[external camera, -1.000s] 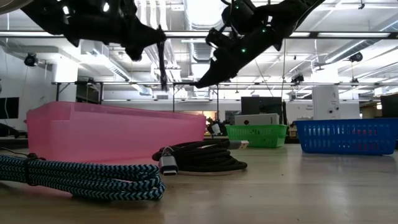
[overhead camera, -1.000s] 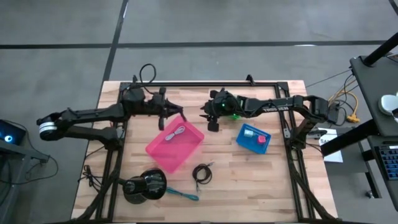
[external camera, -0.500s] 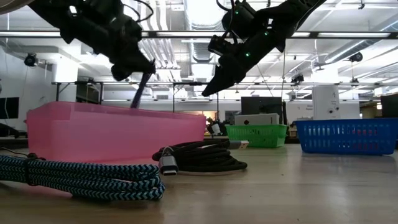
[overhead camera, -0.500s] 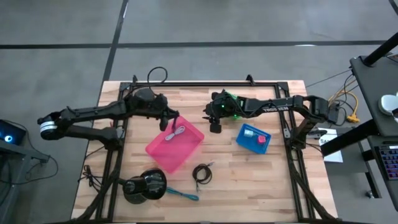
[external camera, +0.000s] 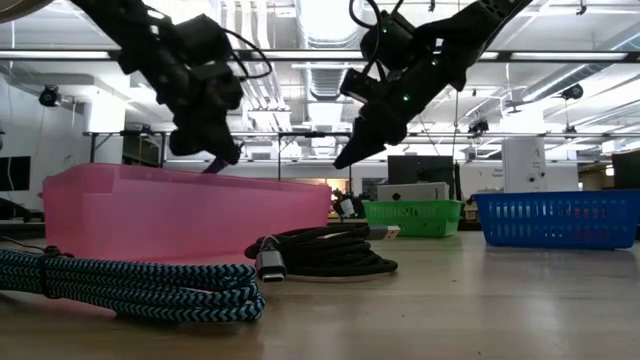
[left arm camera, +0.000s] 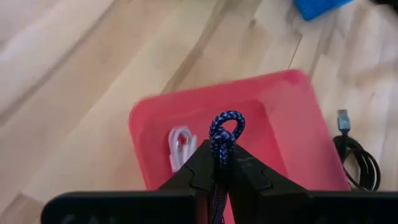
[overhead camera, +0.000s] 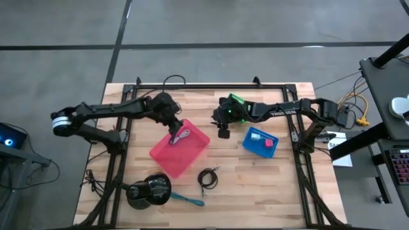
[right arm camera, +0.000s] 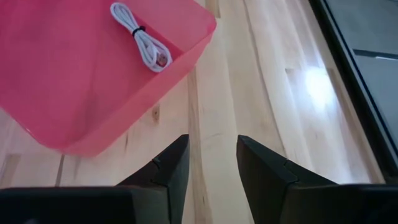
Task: Pick and place items into bin
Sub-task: Put the blue charger cable into the pink bin
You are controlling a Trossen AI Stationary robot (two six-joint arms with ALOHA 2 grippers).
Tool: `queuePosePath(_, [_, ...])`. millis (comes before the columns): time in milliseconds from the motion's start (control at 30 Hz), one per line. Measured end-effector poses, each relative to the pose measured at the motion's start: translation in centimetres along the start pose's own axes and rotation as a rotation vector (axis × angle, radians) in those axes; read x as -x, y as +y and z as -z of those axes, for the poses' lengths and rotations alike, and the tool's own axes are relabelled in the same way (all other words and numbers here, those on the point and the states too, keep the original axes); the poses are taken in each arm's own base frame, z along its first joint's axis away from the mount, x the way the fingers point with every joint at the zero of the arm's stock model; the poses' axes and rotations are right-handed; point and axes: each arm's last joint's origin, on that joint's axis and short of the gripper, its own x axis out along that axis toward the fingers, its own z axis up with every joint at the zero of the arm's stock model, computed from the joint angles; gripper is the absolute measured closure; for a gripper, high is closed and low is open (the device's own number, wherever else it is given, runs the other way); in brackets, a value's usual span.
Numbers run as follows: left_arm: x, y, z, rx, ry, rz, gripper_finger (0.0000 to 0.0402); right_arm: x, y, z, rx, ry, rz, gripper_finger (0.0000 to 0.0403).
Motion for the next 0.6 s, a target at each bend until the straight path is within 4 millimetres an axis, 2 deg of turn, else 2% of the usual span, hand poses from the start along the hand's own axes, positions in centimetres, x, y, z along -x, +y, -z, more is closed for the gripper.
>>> queuePosePath(300, [-1.8, -0.4, -1.2, 0.037, 0.149, -0.026, 0.0391, -0.1, 0.1, 0.4, 0.0, 0.01, -0.003, 0.0277])
queuePosePath(600, [-3.1, -0.5, -2.4, 0.04, 0.2, -0.03, 0.0375, -0.1, 0.1, 0.4, 0.0, 0.01, -0.003, 0.0281])
